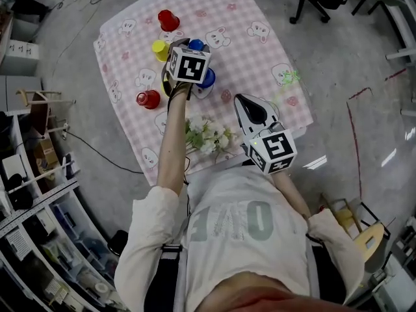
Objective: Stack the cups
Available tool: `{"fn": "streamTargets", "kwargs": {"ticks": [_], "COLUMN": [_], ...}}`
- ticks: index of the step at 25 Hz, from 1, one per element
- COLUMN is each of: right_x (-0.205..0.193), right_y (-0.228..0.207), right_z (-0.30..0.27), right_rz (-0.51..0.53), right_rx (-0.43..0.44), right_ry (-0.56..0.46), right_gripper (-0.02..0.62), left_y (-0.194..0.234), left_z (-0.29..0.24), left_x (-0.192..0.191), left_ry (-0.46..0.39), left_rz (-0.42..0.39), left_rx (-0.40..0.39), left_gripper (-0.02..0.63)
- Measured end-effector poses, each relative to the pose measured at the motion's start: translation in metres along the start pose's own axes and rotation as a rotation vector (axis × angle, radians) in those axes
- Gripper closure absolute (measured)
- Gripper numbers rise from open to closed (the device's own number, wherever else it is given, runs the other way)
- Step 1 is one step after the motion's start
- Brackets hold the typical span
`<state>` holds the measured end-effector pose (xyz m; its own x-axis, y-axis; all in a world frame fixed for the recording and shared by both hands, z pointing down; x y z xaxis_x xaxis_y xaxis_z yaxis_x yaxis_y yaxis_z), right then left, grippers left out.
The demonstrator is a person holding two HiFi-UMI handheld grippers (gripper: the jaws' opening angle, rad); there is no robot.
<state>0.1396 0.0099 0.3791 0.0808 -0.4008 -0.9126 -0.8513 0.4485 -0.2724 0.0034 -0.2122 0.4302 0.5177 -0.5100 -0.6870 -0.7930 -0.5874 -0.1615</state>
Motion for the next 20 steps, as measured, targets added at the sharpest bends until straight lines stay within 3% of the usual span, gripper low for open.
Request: {"fn": "streamTargets", "kwargs": {"ticks": [11,15,20], "right_x": [-0.004,0.002,0.005], "right_y": [0.001,0.002,0.008], "right_z": [0.001,0.003,-0.003], "right_rz": [-0.007,-0.004,0.009], "right_rx": [0.007,0.008,0.042], "right_ry": [0.0,-0.002,-0.002], "right_gripper": [0.566,0.566,0.566], "left_y": [0.004,0.012,0.034], "left_z": [0.0,0.032,0.108], "left_x": [-0.003,0.013,0.02], "left_ry": [0.015,-0.07,-0.212], "left_rz": [0.026,0.06,0.081], "left_rx": [-0.012,0.005,0.061], "left_gripper": [0.387,0.387,0.387]}}
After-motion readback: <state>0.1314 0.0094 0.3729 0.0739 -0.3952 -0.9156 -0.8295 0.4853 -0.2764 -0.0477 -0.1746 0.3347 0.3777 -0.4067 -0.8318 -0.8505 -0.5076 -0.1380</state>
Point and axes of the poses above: the fingertips, and each gripper's own axes: z backward along the fingers, y to its left, x out of its top, the point moved 9 cm from there along z, backward along the fingers, and after that the axes turned 4 degrees about x, right-handed, at the moved point
